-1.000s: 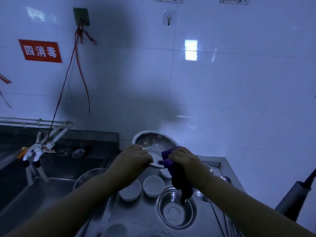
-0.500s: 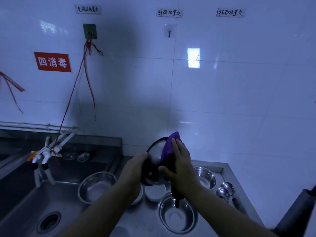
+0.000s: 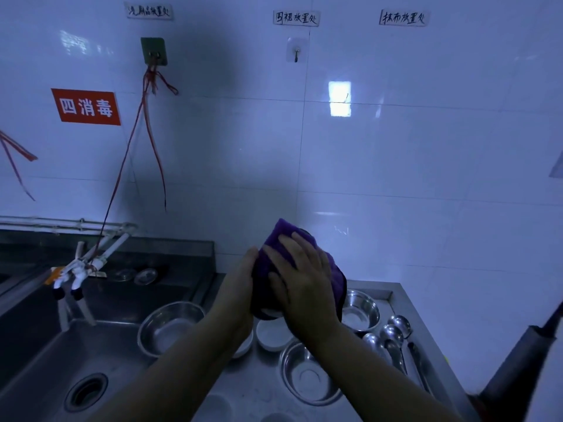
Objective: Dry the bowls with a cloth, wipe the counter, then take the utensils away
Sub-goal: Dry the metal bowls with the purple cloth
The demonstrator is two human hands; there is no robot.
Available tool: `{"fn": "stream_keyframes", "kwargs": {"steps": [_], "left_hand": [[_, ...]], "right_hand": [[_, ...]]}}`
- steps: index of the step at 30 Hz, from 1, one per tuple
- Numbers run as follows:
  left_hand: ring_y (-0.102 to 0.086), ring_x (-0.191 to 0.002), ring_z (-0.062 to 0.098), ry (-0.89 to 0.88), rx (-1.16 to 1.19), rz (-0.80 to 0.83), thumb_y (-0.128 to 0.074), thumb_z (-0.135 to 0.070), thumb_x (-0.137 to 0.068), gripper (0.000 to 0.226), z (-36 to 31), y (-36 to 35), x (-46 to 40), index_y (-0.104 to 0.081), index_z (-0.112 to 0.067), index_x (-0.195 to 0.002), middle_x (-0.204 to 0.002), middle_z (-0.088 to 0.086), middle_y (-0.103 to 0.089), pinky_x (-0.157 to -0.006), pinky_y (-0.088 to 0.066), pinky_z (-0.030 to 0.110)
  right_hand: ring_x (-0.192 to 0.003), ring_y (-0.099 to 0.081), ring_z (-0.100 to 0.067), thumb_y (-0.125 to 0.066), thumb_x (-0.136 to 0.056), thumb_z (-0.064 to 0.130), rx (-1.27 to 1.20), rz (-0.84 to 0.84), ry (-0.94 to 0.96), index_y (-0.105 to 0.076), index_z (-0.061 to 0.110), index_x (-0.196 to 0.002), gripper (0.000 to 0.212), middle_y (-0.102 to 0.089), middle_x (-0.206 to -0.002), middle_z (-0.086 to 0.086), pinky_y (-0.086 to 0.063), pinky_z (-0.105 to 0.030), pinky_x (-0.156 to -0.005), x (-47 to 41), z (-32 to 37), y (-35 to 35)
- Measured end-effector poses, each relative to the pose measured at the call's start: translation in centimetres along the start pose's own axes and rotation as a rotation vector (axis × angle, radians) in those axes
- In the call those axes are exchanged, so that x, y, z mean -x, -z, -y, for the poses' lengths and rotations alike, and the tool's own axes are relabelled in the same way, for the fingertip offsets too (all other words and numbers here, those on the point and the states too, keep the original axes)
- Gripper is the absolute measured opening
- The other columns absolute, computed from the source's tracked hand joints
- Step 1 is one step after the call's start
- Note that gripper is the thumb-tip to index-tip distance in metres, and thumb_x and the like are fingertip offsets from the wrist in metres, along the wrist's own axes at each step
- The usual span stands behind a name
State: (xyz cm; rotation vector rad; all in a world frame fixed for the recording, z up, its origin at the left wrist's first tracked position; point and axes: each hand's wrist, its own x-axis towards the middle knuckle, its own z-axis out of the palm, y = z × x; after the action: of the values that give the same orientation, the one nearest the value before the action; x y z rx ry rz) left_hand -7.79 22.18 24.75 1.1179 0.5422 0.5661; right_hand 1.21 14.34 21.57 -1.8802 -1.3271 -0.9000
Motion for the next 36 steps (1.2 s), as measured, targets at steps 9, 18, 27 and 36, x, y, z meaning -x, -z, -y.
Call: {"fn": "stream_keyframes", "kwargs": {"steps": [9, 18, 27, 36], "left_hand": [[-0.065, -0.085, 0.027, 0.062, 0.352, -0.073, -0.045, -0.03, -0.097, 0.034, -0.8, 1.5, -1.2, -0.065, -0.003, -0.102, -0.093, 0.014, -0.069, -0.07, -0.053, 0.037], [-0.059, -0.101, 0.036, 0.19, 0.422, 0.024, -0.029, -0.039, -0.1, 0.05, -1.3, 1.1, -0.3, -0.06, -0.001, -0.106, -0.1, 0.024, -0.067, -0.081, -0.047, 0.044], [-0.063, -0.1, 0.031, 0.195, 0.248, 0.04, -0.033, -0.032, -0.101, 0.043, -1.3, 0.5, 0.4, -0.055, -0.002, -0.124, -0.116, 0.023, -0.064, -0.071, -0.054, 0.038], [-0.061, -0.103, 0.037, 0.341, 0.335, 0.104, -0.041, -0.031, -0.096, 0.04, -0.9, 1.3, -0.3, -0.06, -0.003, -0.118, -0.108, 0.025, -0.067, -0.081, -0.05, 0.048]], "right_hand": [[-0.114, -0.053, -0.02, -0.042, -0.1, 0.019, -0.557, -0.04, -0.645, -0.056, 0.021, -0.127, 0.031, -0.058, -0.121, -0.002, -0.043, -0.035, -0.1, -0.6, -2.7, 0.9], [-0.133, -0.031, -0.025, -0.036, -0.093, 0.033, -0.264, -0.16, -0.377, -0.034, 0.013, -0.141, 0.052, -0.035, -0.145, -0.017, -0.032, -0.041, -0.107, 1.5, 0.5, 0.1], [-0.128, -0.044, -0.029, -0.041, -0.089, 0.036, -0.023, 0.087, -0.129, -0.053, 0.016, -0.132, 0.049, -0.051, -0.137, -0.01, -0.038, -0.045, -0.103, -1.6, 0.2, 1.0], [-0.133, -0.041, -0.027, -0.057, -0.085, 0.037, 0.162, 0.082, 0.272, -0.056, 0.02, -0.13, 0.048, -0.051, -0.138, -0.007, -0.037, -0.05, -0.105, 2.1, -0.2, -0.9]]}}
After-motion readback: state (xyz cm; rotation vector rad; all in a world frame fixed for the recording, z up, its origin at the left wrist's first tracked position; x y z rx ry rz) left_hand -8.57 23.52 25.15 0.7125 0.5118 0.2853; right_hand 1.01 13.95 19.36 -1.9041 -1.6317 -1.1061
